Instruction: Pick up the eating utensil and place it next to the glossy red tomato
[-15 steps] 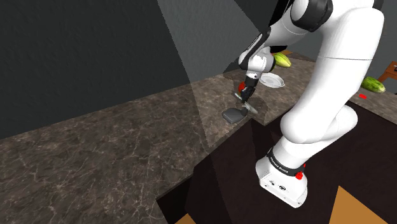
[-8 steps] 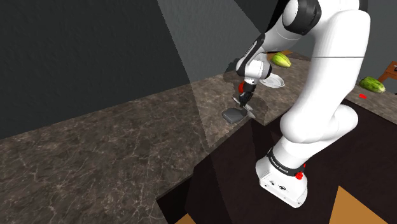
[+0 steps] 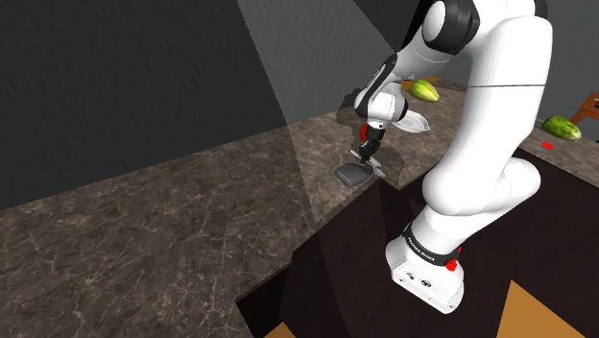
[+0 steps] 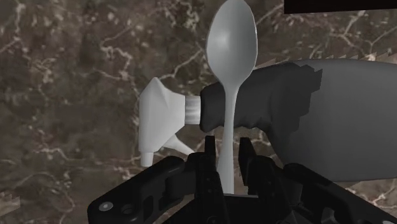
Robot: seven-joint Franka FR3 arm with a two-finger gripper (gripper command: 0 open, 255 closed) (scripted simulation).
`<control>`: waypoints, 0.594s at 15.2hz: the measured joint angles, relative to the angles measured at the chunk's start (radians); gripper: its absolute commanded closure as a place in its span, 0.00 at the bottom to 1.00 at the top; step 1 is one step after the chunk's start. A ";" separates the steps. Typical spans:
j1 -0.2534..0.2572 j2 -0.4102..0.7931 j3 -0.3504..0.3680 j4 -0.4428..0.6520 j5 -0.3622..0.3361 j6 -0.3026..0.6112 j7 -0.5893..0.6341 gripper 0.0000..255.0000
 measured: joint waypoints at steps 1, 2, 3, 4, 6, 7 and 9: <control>0.000 0.000 0.000 -0.001 0.000 0.000 0.000 0.00; 0.000 0.000 0.000 -0.002 0.000 -0.001 0.001 0.00; 0.000 0.001 0.000 -0.003 0.000 -0.001 0.001 0.00; 0.000 0.002 0.000 -0.003 0.000 -0.001 0.001 0.00; 0.000 0.003 0.000 -0.003 0.000 -0.001 0.001 0.00; -0.001 0.003 -0.001 -0.003 0.000 -0.001 0.000 0.00; 0.005 -0.020 -0.011 0.009 -0.015 -0.035 0.011 0.00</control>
